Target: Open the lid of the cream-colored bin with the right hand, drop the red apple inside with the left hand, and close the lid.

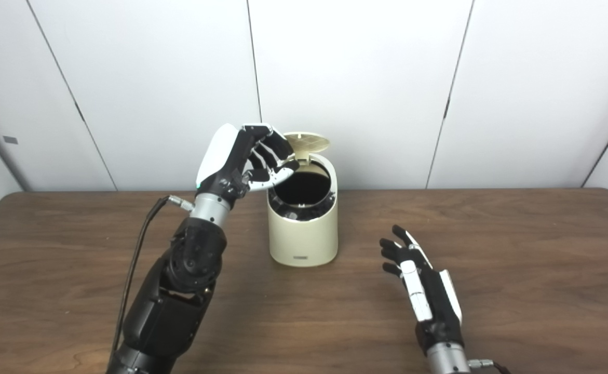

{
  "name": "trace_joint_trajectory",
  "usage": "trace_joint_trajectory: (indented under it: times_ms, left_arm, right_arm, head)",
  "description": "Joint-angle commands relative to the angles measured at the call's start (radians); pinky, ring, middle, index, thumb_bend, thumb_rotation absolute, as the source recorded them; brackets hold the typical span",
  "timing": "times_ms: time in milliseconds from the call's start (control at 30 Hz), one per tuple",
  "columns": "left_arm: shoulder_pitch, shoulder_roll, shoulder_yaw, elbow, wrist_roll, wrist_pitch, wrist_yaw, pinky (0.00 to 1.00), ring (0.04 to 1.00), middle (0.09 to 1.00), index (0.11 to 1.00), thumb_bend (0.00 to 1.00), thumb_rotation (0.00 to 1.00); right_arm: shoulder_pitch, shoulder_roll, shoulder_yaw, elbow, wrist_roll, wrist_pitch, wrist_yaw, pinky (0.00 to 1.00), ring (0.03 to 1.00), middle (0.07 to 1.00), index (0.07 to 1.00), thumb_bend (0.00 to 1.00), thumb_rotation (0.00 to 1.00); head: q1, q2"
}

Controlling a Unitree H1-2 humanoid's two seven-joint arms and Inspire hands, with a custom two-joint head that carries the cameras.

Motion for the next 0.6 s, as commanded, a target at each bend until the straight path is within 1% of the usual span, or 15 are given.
trace_joint_trajectory:
  times_ms: [0,67,100,133,267,333,467,533,567]
  left_arm:
    - [-0.026,-0.011,0.018,-0.05,-0.027,-0.022,0.021,0.35,0.445,0.508,0.475,0.48,0.0]
    - [-0.008,-0.009,0.029,-0.088,-0.046,-0.001,0.003,0.37,0.443,0.492,0.497,0.48,0.0]
    - [-0.001,-0.002,0.031,-0.106,-0.053,0.004,-0.007,0.42,0.442,0.476,0.506,0.49,0.0]
    - [0.007,0.011,0.031,-0.126,-0.055,0.011,-0.021,0.42,0.439,0.471,0.508,0.5,0.0]
    - [0.038,0.052,0.037,-0.195,-0.059,0.038,-0.064,0.42,0.441,0.48,0.505,0.51,0.0]
    - [0.055,0.07,0.048,-0.219,-0.079,0.037,-0.08,0.43,0.446,0.481,0.502,0.51,0.0]
    - [0.09,0.092,0.073,-0.26,-0.113,0.04,-0.088,0.41,0.438,0.486,0.506,0.51,0.0]
    - [0.112,0.09,0.093,-0.278,-0.117,0.049,-0.075,0.41,0.441,0.485,0.506,0.51,0.0]
    - [0.125,0.089,0.104,-0.285,-0.124,0.05,-0.069,0.41,0.463,0.481,0.502,0.52,0.0]
  right_arm:
    - [-0.021,-0.002,-0.003,-0.045,0.01,-0.025,0.007,0.78,0.829,0.825,0.889,0.5,0.92]
    - [-0.021,-0.007,-0.004,-0.04,0.002,-0.032,0.004,0.78,0.831,0.825,0.889,0.51,0.92]
    - [-0.022,-0.009,-0.004,-0.036,-0.002,-0.037,0.002,0.78,0.827,0.821,0.886,0.52,0.92]
    - [-0.022,-0.01,-0.006,-0.036,-0.004,-0.036,0.0,0.77,0.826,0.819,0.885,0.53,0.93]
    - [-0.026,-0.011,-0.015,-0.026,0.008,-0.03,0.0,0.77,0.826,0.82,0.882,0.56,0.91]
    - [-0.028,-0.014,-0.016,-0.023,0.005,-0.032,0.002,0.76,0.828,0.82,0.883,0.56,0.91]
    - [-0.032,-0.019,-0.017,-0.02,0.004,-0.038,0.003,0.76,0.823,0.82,0.885,0.57,0.92]
    - [-0.041,-0.027,-0.016,-0.006,-0.008,-0.061,0.001,0.77,0.825,0.819,0.885,0.56,0.93]
    - [-0.046,-0.03,-0.017,0.0,-0.006,-0.072,0.003,0.78,0.831,0.82,0.886,0.56,0.94]
  head:
    - [0.0,0.001]
    - [0.002,0.002]
    - [0.002,0.001]
    - [0.003,0.002]
    - [0.006,0.002]
    - [0.008,0.001]
    - [0.012,0.001]
    - [0.011,0.003]
    - [0.011,0.003]
